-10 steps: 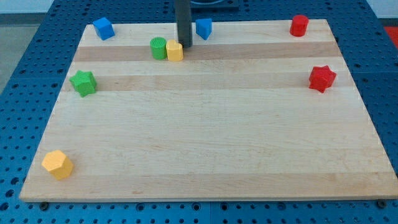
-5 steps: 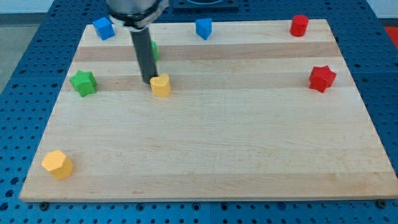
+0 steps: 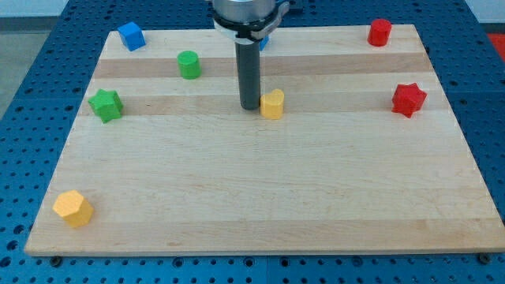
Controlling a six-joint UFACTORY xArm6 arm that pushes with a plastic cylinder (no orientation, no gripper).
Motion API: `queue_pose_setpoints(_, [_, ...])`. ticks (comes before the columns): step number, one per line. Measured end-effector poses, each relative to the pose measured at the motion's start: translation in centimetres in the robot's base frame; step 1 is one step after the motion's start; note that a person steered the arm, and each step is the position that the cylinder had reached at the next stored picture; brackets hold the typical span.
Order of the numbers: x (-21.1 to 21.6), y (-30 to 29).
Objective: Push the heart diagonally to the green star
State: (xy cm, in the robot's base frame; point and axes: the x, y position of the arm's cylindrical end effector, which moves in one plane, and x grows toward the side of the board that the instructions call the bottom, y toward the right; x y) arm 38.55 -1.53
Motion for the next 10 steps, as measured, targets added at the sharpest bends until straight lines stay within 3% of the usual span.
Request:
queue_pose_setpoints(3, [-0.4,3.8])
queue_pose_setpoints(6, [9.0,10.8])
queue_pose_setpoints(9, [10.6,2.6])
queue_pose_setpoints(10, [12.6,3.6])
